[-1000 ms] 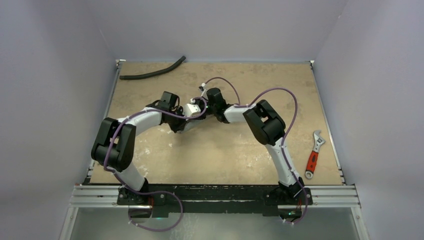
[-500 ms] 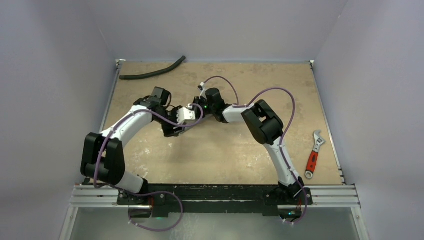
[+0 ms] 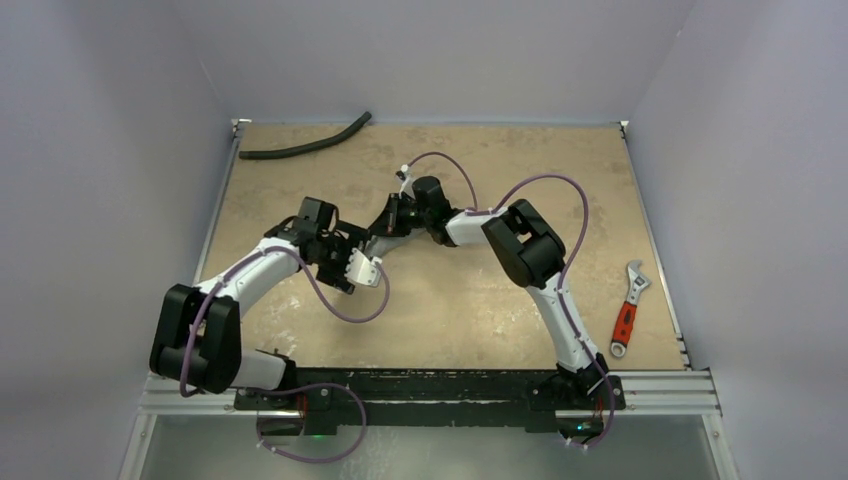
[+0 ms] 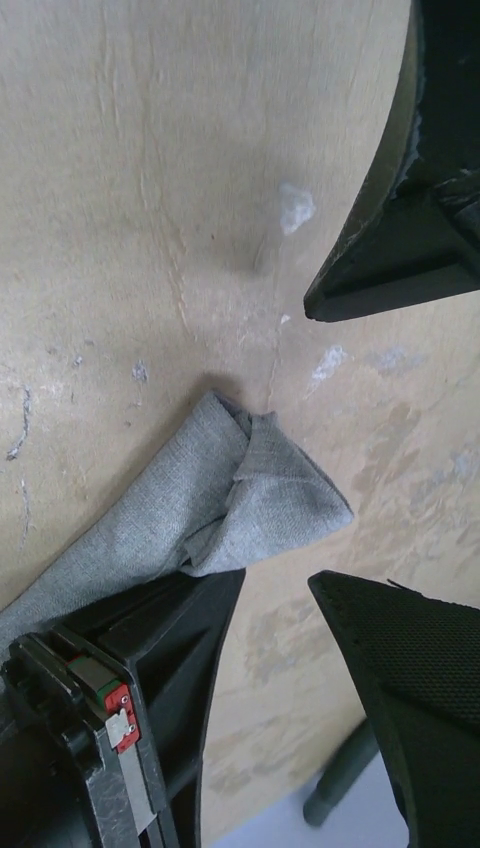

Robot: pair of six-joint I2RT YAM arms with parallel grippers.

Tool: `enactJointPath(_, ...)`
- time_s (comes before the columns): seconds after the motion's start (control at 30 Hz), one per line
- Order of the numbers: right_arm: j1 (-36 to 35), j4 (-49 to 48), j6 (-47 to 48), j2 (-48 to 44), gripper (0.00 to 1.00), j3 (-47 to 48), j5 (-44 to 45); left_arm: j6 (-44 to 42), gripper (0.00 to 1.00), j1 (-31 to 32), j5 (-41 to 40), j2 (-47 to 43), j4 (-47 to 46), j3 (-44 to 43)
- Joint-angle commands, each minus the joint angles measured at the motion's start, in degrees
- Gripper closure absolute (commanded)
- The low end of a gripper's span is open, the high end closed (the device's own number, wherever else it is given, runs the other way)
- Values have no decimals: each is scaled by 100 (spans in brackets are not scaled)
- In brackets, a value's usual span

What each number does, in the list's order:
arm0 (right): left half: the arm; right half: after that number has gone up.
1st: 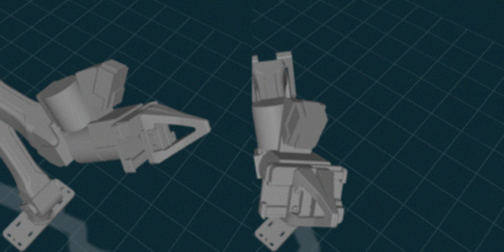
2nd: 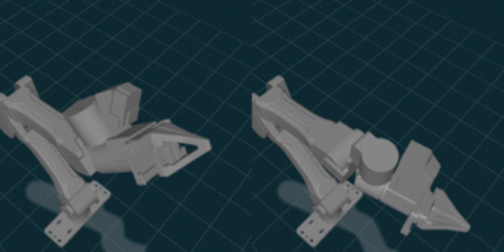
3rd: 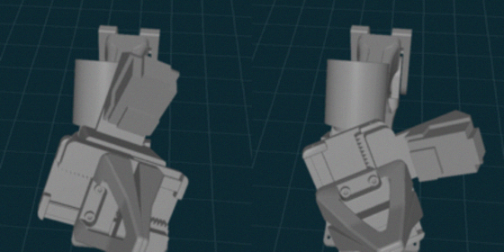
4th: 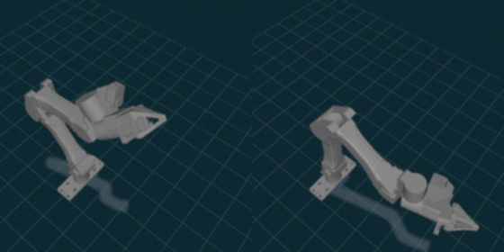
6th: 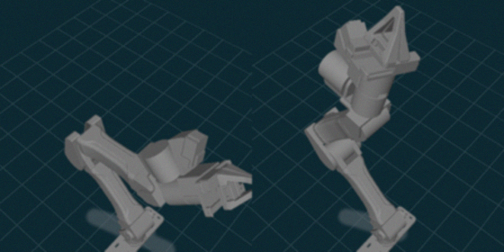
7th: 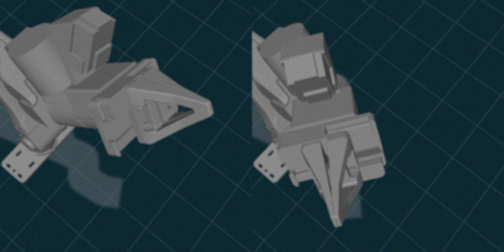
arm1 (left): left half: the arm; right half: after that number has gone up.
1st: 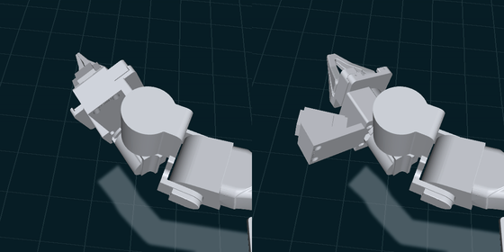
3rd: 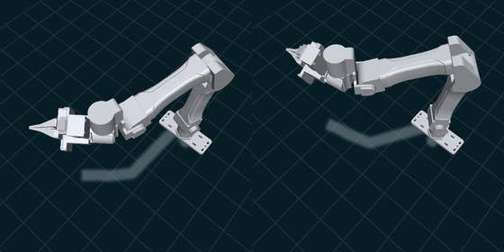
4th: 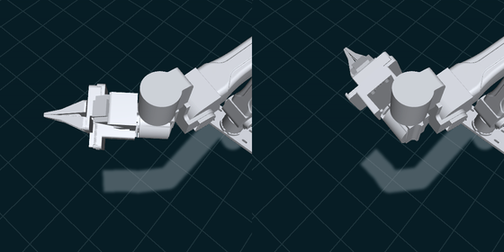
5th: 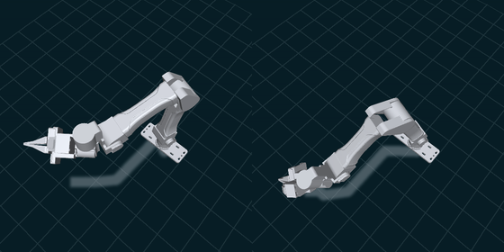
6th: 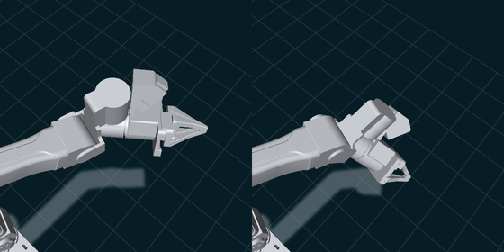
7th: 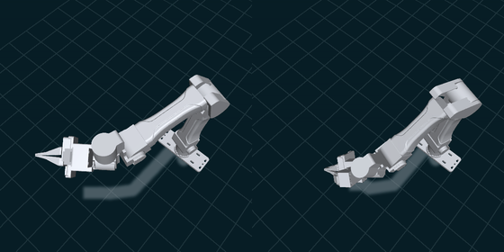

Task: Fold the napkin into a case and place the utensils inside
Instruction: Stuff the top corner of the smaller-rectangle-folded napkin into the folded napkin.

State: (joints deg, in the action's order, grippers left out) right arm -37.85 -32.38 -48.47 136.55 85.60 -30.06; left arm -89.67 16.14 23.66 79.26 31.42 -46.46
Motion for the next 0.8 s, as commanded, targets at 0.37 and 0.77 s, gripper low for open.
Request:
enactJointPath(0.37,-353,-64,-2,207,100,-1491,-355,-967,4,807,-407,113,-903,939)
enactJointPath(0.77,-651,60,64,119,100,-1721,-696,-1184,11,854,-343,-742,-1047,1822)
